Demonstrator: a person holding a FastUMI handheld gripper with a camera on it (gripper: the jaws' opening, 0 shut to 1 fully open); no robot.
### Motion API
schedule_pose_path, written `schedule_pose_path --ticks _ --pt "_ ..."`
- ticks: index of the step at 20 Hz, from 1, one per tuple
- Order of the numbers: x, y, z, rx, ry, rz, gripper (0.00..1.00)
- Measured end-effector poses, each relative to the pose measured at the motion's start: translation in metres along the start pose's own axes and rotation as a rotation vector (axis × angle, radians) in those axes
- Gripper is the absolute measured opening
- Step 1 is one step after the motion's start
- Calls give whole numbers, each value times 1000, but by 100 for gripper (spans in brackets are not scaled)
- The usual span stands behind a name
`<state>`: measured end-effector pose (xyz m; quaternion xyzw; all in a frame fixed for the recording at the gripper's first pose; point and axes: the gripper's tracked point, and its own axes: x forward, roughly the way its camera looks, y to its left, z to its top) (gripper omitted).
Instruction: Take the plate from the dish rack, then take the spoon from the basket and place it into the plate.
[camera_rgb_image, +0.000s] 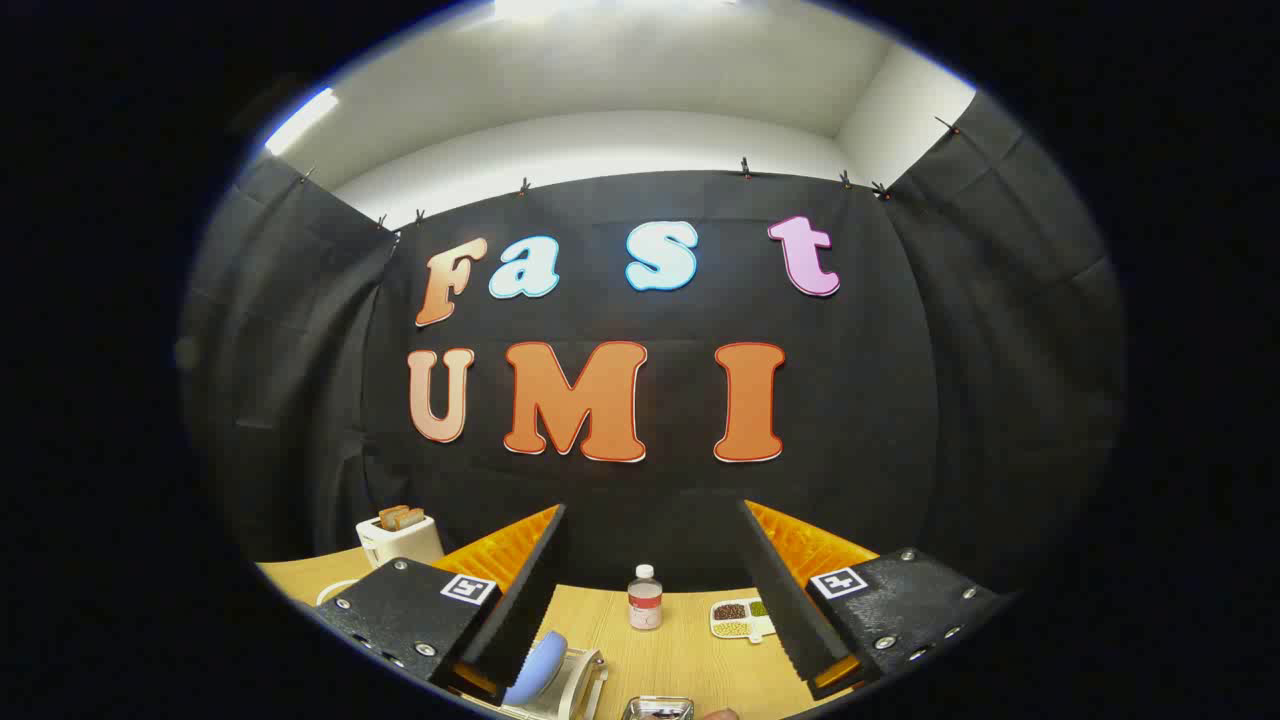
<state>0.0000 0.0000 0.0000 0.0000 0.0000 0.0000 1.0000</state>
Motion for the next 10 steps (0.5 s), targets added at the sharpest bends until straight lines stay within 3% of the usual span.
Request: schedule_pose_path --ticks 10 --pt "-17 -2 1 -23 74 1 98"
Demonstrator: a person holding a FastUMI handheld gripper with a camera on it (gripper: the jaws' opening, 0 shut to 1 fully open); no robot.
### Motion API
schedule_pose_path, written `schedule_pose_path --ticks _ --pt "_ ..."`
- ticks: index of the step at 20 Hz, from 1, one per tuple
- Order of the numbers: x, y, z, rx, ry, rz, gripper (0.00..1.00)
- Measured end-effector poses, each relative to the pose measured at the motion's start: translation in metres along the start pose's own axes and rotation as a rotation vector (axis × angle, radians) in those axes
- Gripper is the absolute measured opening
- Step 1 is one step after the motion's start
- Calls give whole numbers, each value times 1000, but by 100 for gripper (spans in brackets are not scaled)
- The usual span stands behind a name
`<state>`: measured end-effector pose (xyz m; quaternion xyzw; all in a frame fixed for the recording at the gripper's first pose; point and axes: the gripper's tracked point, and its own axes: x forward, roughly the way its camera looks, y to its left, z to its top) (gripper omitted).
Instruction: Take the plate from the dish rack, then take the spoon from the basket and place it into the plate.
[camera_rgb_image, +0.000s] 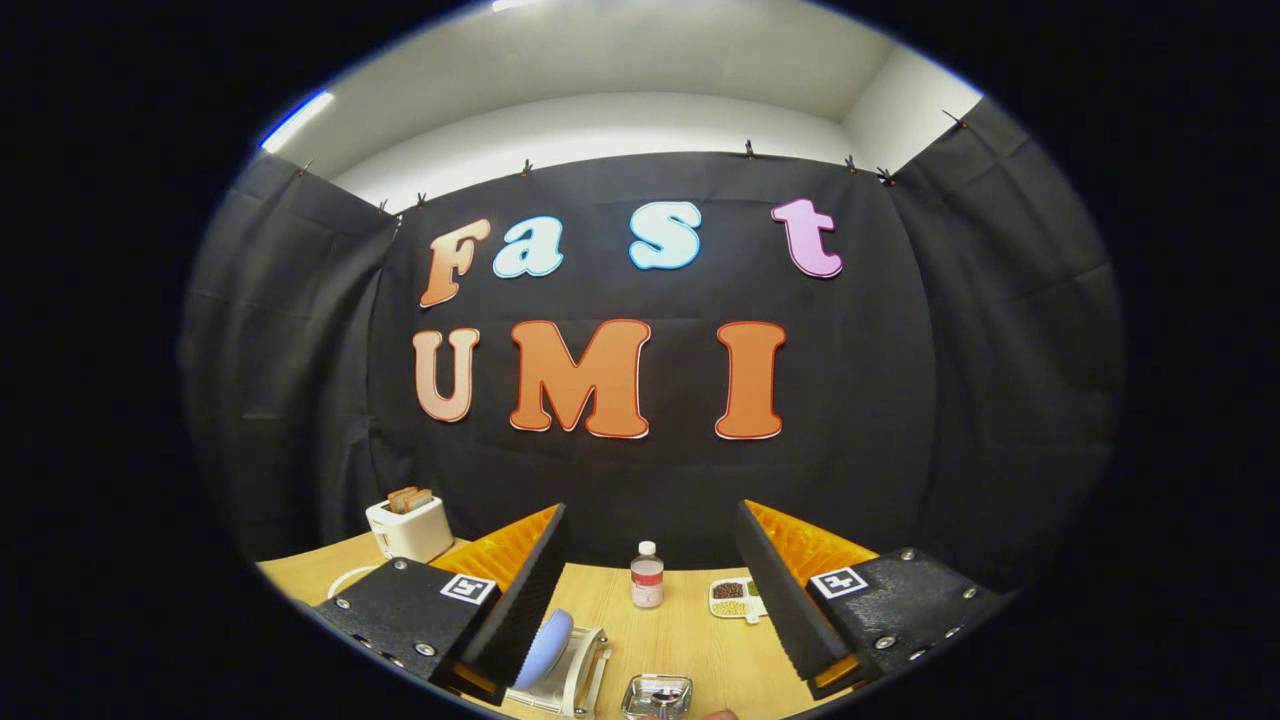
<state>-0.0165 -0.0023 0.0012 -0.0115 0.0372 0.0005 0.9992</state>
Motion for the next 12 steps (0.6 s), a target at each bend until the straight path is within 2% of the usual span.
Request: schedule_pose_path --ticks 12 --pt "-2 50 -19 3 38 135 99"
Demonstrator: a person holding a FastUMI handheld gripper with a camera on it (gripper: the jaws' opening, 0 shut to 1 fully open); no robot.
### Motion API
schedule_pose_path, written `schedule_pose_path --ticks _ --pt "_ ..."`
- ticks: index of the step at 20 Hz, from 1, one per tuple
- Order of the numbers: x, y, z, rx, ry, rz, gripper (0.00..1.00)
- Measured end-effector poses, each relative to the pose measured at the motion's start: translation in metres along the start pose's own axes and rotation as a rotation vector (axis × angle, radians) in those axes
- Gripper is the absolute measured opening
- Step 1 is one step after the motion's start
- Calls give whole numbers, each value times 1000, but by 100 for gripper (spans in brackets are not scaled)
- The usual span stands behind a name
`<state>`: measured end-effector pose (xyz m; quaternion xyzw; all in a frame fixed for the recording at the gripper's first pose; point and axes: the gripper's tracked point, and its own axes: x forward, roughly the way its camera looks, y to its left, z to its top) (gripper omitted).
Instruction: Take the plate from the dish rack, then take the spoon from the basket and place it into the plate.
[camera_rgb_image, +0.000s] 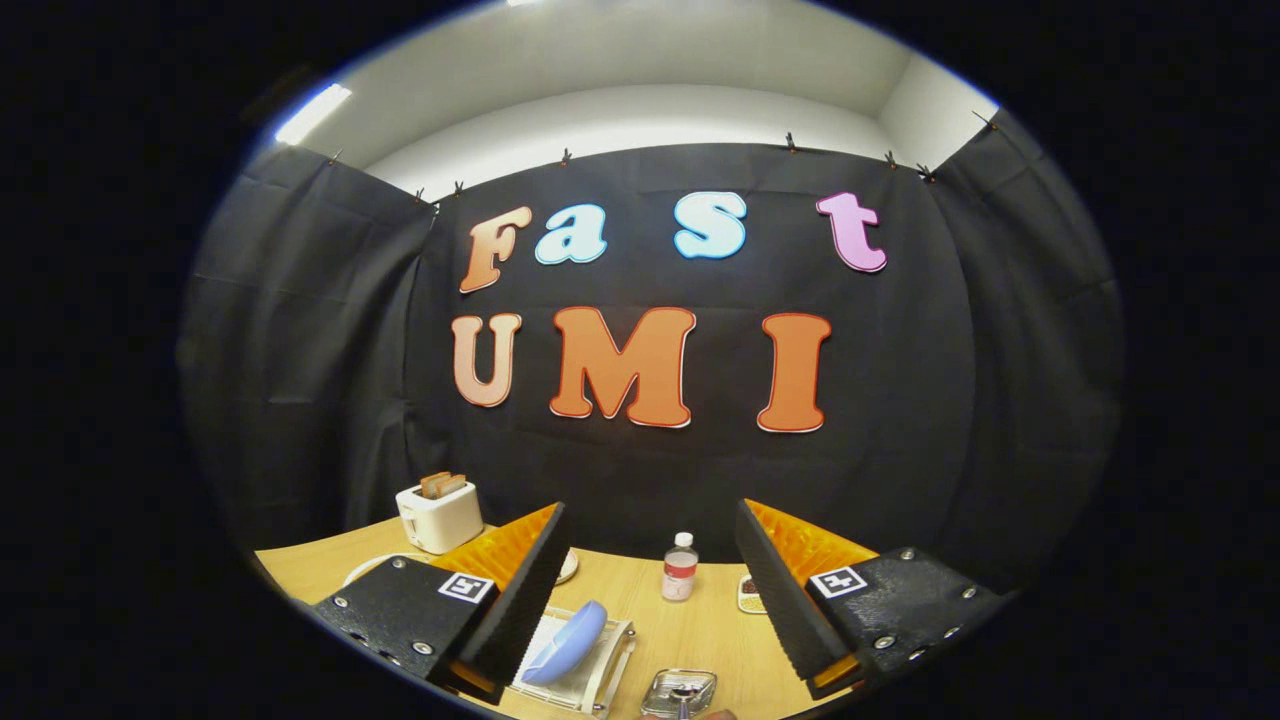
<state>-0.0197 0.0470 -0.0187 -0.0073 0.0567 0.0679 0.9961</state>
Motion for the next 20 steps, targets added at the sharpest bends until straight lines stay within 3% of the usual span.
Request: schedule_pose_path --ticks 5,10,13,20 --pt "13 27 -48 -11 124 51 99" --pt "44 42 -136 60 465 69 99" --pt "50 44 -180 123 671 39 99" --pt "62 56 -234 171 908 24 94"
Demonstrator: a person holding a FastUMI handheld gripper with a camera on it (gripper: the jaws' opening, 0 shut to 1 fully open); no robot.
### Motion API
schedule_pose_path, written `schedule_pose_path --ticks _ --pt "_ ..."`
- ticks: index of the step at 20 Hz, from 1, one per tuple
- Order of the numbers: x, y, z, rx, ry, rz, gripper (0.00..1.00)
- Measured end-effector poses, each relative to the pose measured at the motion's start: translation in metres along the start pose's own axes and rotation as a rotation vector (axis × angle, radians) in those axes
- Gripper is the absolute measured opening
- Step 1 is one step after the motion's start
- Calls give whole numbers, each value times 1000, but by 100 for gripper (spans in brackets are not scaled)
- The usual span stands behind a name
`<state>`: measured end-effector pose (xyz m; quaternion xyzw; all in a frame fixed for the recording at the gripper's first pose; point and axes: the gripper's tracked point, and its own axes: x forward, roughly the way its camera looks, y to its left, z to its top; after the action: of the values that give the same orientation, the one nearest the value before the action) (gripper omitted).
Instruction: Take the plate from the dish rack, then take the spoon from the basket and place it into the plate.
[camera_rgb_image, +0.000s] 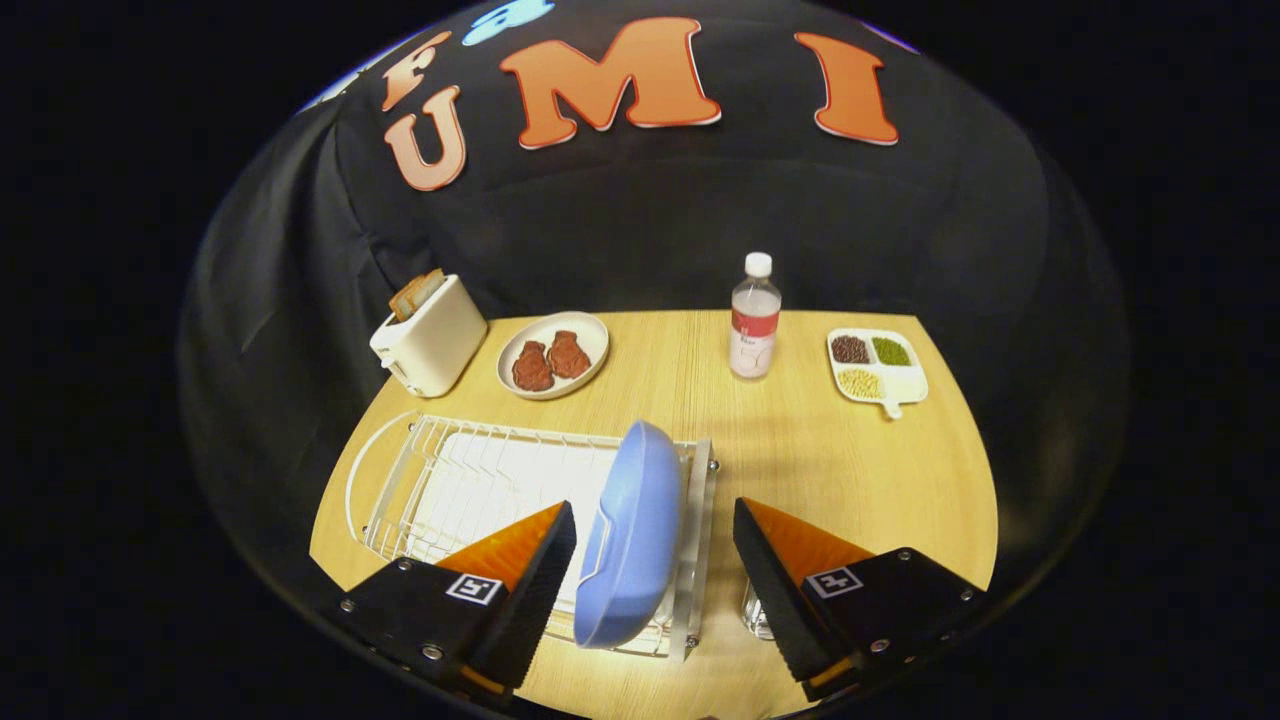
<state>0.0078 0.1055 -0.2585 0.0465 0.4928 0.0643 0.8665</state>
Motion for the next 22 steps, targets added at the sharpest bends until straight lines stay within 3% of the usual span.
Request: schedule_pose_path --ticks 12,16,22 --pt "36 17 -28 122 284 -27 59" --pt "28 11 -34 104 337 -117 37" --pt "-7 -4 -13 71 265 -192 34"
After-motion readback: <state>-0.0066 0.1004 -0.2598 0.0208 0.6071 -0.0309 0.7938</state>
